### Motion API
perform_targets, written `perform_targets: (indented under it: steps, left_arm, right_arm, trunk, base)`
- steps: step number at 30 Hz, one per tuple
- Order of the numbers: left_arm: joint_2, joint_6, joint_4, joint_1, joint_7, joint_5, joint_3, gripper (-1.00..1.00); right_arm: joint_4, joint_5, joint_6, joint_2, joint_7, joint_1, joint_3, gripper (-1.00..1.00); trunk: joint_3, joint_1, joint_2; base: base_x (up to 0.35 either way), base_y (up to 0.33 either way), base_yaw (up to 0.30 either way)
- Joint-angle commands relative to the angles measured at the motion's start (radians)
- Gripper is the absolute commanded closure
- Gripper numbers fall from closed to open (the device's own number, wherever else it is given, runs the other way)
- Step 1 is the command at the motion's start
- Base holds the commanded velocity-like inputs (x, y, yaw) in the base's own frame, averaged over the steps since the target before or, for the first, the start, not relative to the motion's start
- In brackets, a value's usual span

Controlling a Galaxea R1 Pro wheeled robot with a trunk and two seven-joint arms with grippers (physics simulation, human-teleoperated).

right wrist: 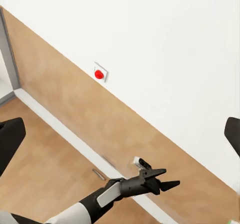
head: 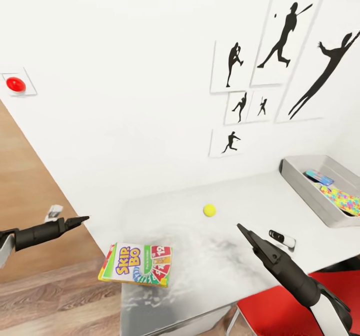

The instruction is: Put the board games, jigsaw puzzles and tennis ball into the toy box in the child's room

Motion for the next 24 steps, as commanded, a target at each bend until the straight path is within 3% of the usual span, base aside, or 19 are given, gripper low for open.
perform_targets:
  steps: [1,13,24]
  left_arm:
    - [0.0,0.011,0.003,-0.001,0.004,-0.002,0.0,-1.0]
    - [0.005,0.072,0.152,-0.02,0.045,-0.066,0.002,-1.0]
    - [0.002,0.081,0.195,-0.033,0.112,-0.095,0.004,-1.0]
  right_arm:
    - [0.0,-0.007,0.008,0.0,0.0,-0.001,-0.002,-1.0]
    - [0.0,-0.007,0.007,0.005,-0.001,-0.001,-0.009,-1.0]
    - [0.0,-0.007,0.007,0.01,-0.004,-0.001,-0.01,-1.0]
  trunk:
    - [-0.001,0.001,-0.002]
    - [0.005,0.001,-0.002]
    - [0.006,0.001,-0.002]
  base:
    - [0.001,-0.001,-0.211]
    - [0.0,0.0,-0.088]
    - [0.0,0.0,-0.007]
